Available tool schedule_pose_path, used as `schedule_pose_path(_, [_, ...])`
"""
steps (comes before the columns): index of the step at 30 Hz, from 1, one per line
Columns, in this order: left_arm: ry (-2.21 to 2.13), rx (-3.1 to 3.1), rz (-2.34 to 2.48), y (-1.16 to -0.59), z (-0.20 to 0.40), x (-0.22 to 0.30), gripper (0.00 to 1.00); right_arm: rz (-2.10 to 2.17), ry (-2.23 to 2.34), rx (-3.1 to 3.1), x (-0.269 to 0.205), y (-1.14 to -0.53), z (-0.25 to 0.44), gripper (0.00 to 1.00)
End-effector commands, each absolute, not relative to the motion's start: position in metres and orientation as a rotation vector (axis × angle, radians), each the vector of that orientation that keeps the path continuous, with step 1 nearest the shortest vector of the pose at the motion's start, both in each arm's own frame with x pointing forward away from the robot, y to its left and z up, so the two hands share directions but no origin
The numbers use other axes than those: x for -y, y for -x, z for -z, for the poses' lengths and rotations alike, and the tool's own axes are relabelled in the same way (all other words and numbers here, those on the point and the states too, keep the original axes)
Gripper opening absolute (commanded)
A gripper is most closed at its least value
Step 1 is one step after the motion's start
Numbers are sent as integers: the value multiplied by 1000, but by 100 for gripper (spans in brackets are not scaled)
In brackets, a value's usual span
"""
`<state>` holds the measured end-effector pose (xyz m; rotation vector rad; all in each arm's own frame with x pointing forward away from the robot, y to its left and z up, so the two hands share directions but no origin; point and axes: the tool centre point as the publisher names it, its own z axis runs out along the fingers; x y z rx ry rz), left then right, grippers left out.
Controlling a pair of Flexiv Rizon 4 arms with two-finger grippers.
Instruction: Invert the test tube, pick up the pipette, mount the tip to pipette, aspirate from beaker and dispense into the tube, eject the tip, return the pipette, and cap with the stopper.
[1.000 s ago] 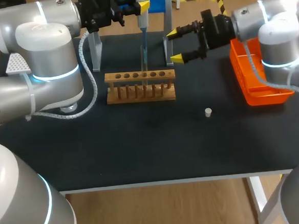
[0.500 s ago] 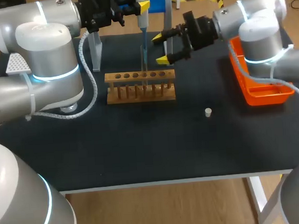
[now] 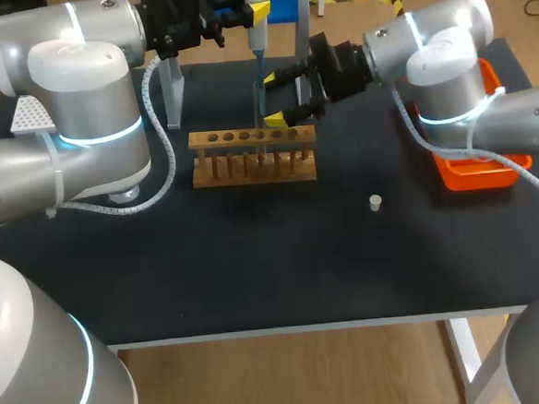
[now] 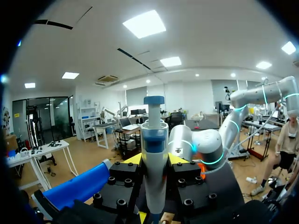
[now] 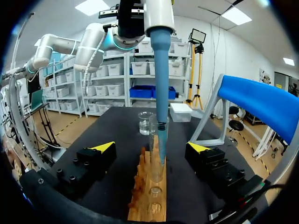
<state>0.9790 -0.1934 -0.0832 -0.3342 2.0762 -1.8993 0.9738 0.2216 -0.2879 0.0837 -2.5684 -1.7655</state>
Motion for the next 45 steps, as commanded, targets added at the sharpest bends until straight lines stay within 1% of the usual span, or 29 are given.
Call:
schedule_pose_path(1, [339,-2073,1897,-979,83,195,0,1730,-72,2601,-231,-976,292,100])
schedule_pose_path(18, [339,-2073,1897,-979,83,195,0,1639,-20,2766,-241,-977,303,100])
schedule_pose_path(45, [339,-2073,1897,-979,83,195,0,1601,15,2799,-246,-983,311,100])
